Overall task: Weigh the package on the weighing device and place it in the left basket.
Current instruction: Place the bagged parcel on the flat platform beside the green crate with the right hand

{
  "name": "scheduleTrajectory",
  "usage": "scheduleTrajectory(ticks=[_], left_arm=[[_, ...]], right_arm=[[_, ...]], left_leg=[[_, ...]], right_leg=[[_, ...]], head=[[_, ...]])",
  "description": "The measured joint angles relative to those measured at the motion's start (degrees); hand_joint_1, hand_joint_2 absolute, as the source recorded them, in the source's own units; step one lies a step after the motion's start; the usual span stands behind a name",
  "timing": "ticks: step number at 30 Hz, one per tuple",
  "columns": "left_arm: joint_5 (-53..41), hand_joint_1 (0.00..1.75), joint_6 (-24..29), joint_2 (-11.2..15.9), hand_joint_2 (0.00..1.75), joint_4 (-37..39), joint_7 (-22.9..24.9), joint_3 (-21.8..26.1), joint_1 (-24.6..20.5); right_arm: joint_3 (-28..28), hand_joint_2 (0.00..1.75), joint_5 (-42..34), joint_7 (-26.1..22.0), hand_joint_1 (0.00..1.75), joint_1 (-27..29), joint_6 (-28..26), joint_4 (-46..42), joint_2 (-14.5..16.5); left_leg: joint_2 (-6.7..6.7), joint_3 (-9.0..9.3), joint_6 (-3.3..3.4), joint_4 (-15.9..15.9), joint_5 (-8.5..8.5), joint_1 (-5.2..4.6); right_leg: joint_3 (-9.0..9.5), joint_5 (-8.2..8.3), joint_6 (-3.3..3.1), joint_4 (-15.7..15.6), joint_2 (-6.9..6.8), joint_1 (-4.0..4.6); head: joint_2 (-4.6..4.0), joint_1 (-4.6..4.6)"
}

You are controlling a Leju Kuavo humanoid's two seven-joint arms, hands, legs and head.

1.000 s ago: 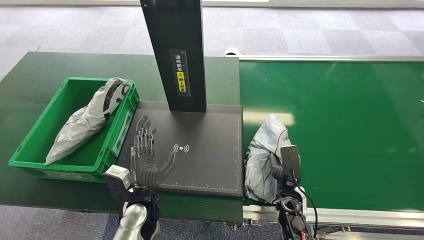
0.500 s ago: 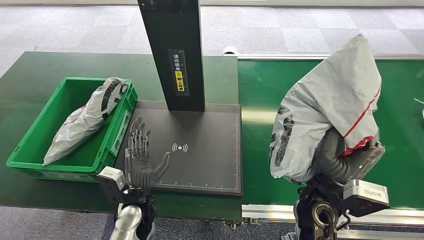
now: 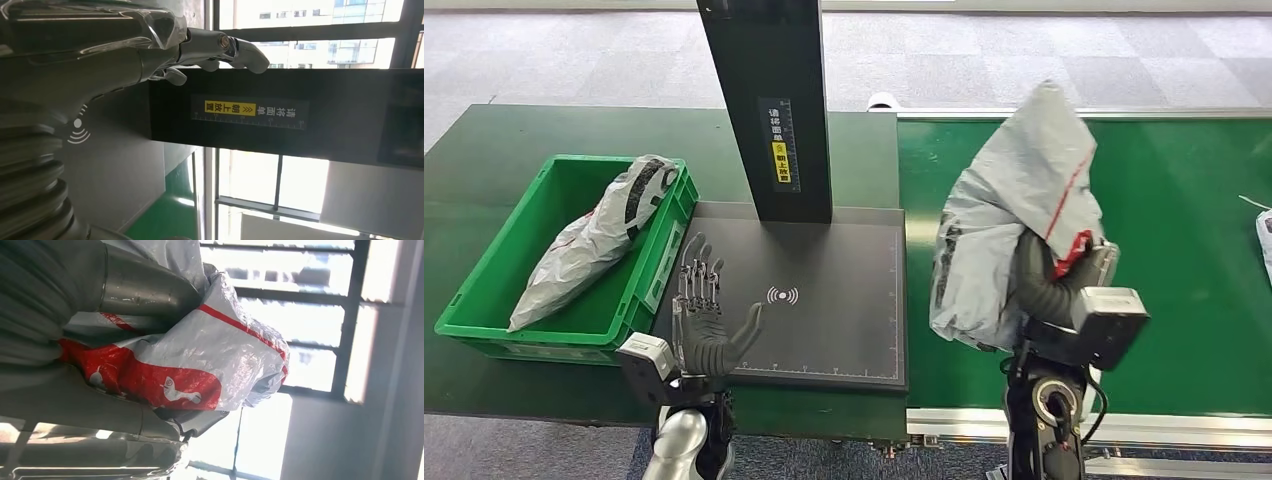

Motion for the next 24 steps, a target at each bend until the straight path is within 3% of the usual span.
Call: scheduleTrajectory(ticks=[5,9,16,23,24], left_arm=[[0.53,0.00,1.00,-0.08,1.75,0.35,0.00,-0.75,-0.28],[1.07,0.00,1.74,-0.07,1.75,0.78,0.00,-1.26,-0.43],[2.06,0.00,1.92,-0.04,1.75,1.47,0.00,-1.85,-0.69],[2.56,0.00,2.08,0.06,1.75,2.28,0.00,-2.79,-1.05],[2.64,0.00,2.12,0.08,1.75,2.34,0.00,-2.90,-1.08]], right_arm=[[1.04,1.75,3.24,-1.48,1.75,-9.05,4.06,24.92,0.88],[2.24,1.75,4.82,-1.80,1.75,-12.42,4.47,37.00,2.52],[4.61,1.75,7.82,-1.49,1.75,-15.38,5.58,47.80,4.66],[6.68,1.75,9.29,-1.53,1.75,-16.54,6.33,52.15,5.79],[6.93,1.75,9.63,-1.75,1.34,-16.61,6.40,52.47,5.85]], left_leg=[[-0.22,0.00,0.02,0.01,0.16,0.04],[-0.22,-0.10,0.00,0.01,0.16,0.06],[-0.21,-0.19,0.00,0.01,0.13,0.05],[-0.21,-0.16,0.01,0.01,0.14,0.05],[-0.21,-0.16,0.01,0.01,0.14,0.05]], right_leg=[[0.03,0.08,-0.02,0.01,-0.20,0.04],[-0.07,0.07,-0.02,0.03,-0.21,0.07],[-0.17,0.04,-0.01,0.02,-0.21,0.06],[-0.16,0.05,-0.01,0.02,-0.20,0.07],[-0.15,0.05,-0.01,0.02,-0.20,0.07]], head=[[0.00,-0.02],[0.00,-0.02],[0.00,-0.01],[0.00,-0.02],[0.00,-0.02]])
